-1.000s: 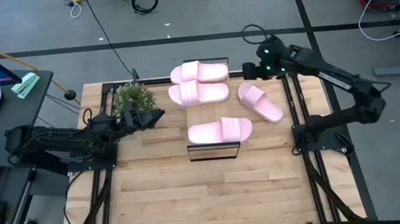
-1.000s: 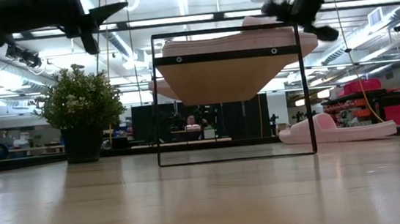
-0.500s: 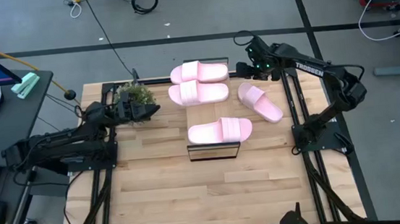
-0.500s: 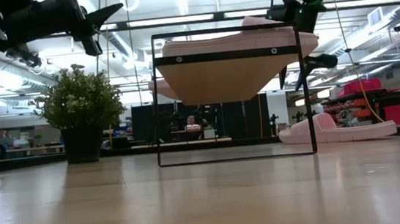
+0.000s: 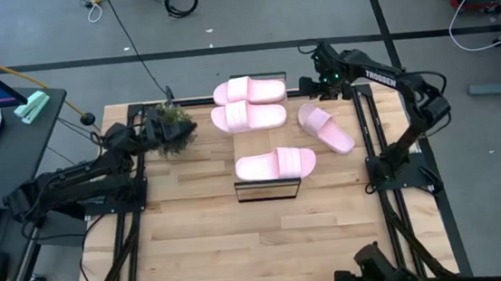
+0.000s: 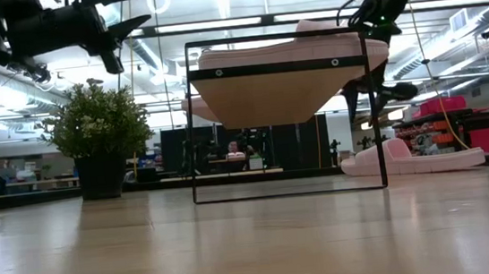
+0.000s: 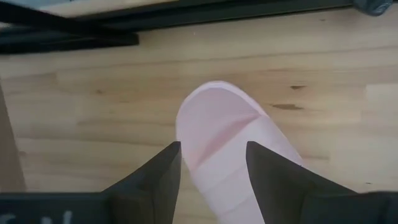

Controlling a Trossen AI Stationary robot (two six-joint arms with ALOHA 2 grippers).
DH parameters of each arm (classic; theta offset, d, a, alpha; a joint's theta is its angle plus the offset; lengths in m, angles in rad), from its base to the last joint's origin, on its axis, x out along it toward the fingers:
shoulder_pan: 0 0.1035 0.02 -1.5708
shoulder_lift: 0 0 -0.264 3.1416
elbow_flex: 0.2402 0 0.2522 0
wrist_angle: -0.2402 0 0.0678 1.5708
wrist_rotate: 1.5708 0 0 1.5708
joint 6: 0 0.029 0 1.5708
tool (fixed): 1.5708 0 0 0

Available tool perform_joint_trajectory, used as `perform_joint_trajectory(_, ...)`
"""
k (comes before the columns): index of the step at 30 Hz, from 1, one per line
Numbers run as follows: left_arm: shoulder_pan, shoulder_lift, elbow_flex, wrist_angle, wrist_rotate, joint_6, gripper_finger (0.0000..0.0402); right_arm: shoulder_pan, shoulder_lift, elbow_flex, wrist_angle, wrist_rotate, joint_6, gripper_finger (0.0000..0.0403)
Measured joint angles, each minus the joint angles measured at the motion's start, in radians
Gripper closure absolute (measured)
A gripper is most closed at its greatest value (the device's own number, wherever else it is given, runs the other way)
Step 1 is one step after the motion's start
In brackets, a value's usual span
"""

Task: Pick and place slides into the shelf
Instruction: Put the pink slide on the shelf

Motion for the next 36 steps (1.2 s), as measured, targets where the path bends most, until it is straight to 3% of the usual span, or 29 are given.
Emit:
perform_joint_trajectory(27,0.056,0.001,0.000,-0.001,-0.008,0.004,0.0226,-0.062,0.158,0.000,-0.009,-0.039,-0.118,0.0215)
perform_joint_trajectory(36,0.056,0.001,0.000,-0.001,-0.008,0.004,0.0228,-0.066,0.158,0.000,-0.015,0.079,-0.121,0.0215)
